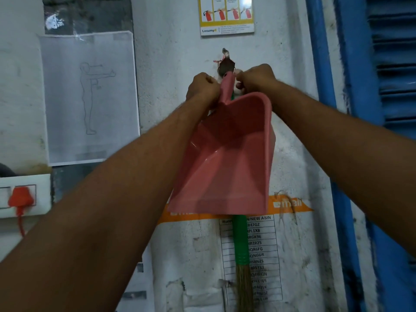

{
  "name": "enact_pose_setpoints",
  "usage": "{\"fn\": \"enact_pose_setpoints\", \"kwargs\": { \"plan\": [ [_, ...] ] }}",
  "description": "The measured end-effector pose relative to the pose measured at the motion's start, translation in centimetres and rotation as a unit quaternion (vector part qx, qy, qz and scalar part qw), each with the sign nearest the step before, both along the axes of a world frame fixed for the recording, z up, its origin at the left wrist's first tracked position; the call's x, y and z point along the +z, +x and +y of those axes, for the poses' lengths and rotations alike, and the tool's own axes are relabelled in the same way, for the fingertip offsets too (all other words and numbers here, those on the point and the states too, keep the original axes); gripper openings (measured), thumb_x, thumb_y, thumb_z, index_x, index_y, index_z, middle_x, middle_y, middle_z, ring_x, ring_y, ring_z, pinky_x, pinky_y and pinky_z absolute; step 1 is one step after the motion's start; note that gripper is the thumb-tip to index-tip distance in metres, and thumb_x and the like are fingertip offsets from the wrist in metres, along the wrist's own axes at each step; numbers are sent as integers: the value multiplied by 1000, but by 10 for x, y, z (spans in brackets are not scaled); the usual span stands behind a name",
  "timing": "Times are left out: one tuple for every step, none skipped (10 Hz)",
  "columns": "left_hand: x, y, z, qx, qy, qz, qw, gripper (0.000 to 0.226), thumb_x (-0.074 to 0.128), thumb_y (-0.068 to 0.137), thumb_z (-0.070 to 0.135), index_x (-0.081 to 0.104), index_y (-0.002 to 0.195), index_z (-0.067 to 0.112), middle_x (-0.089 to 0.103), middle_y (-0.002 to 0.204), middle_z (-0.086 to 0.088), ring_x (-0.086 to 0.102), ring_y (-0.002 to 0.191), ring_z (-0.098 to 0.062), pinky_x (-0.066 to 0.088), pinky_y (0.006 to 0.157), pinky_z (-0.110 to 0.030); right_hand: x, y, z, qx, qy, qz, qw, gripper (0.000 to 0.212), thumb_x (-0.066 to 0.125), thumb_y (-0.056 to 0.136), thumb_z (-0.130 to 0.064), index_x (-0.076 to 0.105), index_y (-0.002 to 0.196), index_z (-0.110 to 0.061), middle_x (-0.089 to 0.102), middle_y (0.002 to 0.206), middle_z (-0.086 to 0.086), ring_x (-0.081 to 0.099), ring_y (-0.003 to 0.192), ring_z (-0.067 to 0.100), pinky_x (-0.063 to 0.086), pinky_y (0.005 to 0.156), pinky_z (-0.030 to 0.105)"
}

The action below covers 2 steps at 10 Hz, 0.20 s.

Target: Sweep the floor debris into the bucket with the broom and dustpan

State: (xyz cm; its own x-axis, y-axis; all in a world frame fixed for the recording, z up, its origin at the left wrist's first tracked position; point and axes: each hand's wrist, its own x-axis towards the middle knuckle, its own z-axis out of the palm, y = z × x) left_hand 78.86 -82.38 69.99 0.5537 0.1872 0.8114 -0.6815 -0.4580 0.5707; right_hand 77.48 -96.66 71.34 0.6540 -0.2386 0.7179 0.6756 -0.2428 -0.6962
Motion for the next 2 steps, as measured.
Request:
{"fn": "enact_pose_setpoints", "kwargs": {
  "plan": [
    [-17,2,9,30,23,12,999,10,57,99,30,61,97,22,70,104,-6,70,94,-27,60,87,-41,-14,-6,-5,-2,-3,25,1000,15,72,93,-17,66,91,-3,70,82,10,60,57,13,50,54,26],
    [-29,-7,22,44,5,-19,999,16,56,100,41,59,95,26,74,106,-3,71,96,-24,58,91,-40,-21,-41,-19,-32,-27,49,998,18,74,91,-16,69,107,-8,63,77,3,58,66,10,50,57,22]
  ]
}}
